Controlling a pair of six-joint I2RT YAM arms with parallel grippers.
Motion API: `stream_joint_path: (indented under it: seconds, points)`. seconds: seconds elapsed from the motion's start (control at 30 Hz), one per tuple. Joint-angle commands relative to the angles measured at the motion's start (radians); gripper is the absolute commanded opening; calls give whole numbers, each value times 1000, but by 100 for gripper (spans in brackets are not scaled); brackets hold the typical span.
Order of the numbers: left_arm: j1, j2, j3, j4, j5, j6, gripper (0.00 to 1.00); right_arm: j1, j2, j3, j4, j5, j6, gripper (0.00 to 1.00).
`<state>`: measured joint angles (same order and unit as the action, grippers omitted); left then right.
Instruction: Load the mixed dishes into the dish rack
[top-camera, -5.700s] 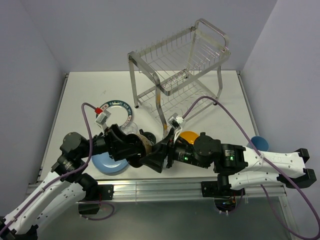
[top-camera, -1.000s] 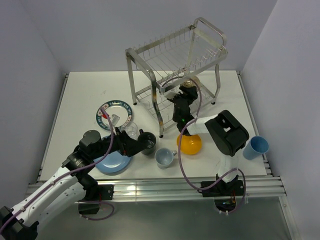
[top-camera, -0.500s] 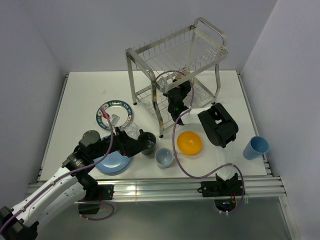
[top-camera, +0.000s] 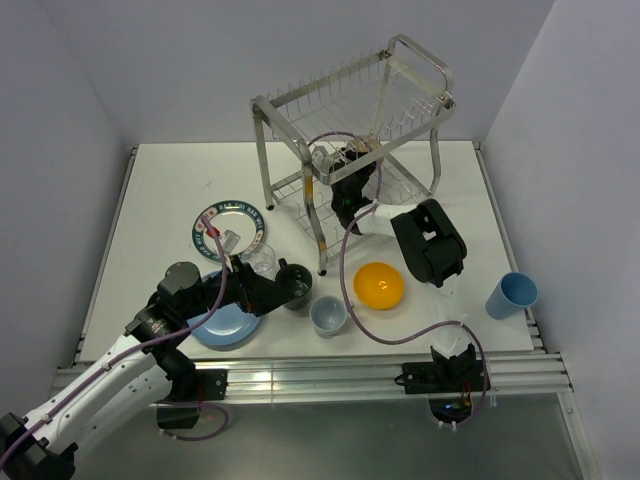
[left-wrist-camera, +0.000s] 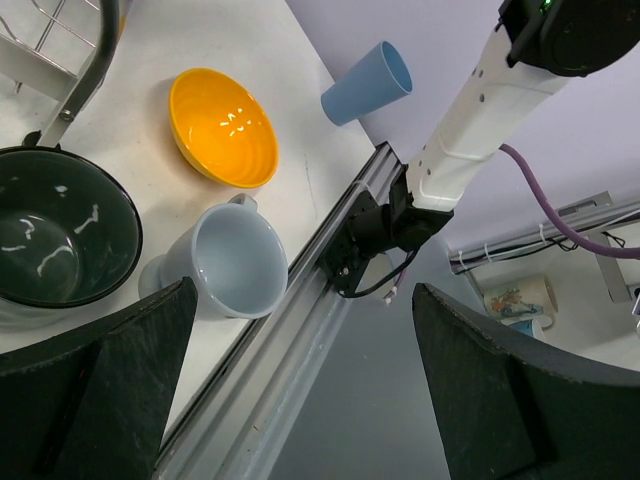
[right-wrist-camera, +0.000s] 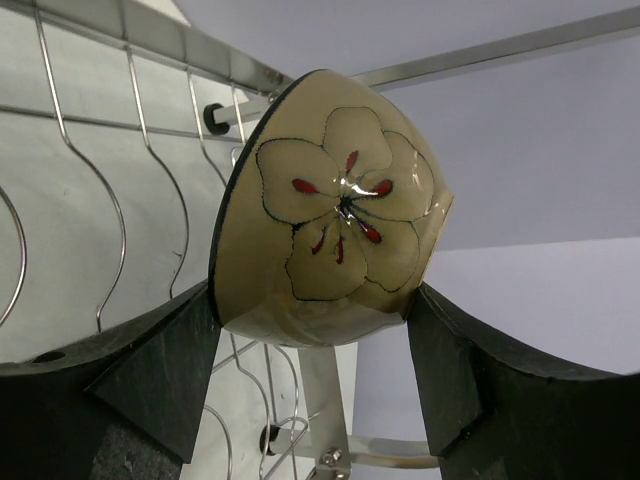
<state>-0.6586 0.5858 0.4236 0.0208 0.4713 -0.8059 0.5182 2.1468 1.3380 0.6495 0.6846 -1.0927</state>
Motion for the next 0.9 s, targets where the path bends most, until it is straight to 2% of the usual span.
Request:
stream_joint_path:
  seconds: [0.0, 0.2, 0.4, 0.87]
  points:
    - [-3, -7, 1, 53, 16, 4, 95, -20, 1, 75, 0, -10, 16, 5]
    - [-3, -3, -5, 74, 24, -6, 95, -35, 35, 121, -30, -16, 28, 7]
    - [-3, 8, 6, 62, 20, 2, 95, -40, 70, 176, -77, -19, 19, 16]
    - [-3, 29, -6, 99, 26, -10, 95, -58, 64, 233, -203, -52, 137, 18]
